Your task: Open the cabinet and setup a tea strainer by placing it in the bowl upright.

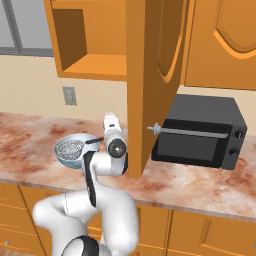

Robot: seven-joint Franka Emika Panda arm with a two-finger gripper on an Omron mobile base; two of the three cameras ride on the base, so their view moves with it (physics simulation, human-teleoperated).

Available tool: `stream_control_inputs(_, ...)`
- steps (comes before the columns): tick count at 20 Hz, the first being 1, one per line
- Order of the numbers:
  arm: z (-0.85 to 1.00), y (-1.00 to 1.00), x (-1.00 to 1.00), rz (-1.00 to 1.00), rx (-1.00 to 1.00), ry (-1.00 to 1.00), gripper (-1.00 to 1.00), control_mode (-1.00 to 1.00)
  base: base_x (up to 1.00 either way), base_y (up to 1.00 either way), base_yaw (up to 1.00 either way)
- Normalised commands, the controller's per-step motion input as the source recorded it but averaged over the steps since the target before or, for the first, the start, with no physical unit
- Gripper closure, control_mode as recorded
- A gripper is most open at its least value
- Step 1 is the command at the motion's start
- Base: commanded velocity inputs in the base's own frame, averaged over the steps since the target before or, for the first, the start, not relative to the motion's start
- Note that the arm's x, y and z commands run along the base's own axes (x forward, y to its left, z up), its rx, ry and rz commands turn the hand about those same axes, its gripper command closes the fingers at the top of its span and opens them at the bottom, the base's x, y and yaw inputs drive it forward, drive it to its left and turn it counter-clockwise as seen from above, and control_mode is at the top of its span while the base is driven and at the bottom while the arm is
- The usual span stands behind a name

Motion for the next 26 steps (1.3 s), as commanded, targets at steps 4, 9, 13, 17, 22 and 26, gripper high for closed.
stream_control_inputs(4,0.76,0.00,-0.30,0.00,-0.27,0.52,-1.00,-1.00,0.00,0.00,0.00)
stream_control_inputs(9,0.23,-0.01,-0.57,0.00,-0.22,0.42,-1.00,-1.00,0.00,0.00,0.00)
stream_control_inputs(13,0.44,-0.01,-0.52,0.00,-0.22,0.34,-1.00,-1.00,0.00,0.00,0.00)
stream_control_inputs(17,0.06,-0.05,-0.85,0.00,-0.18,0.12,-1.00,-1.00,0.00,0.00,0.00)
stream_control_inputs(22,0.00,-0.34,-0.95,0.01,0.00,-0.06,-1.00,-1.00,0.00,0.00,0.00)
stream_control_inputs(26,0.05,0.01,-0.57,0.21,-0.02,-0.01,-1.00,-1.00,0.00,0.00,0.00)
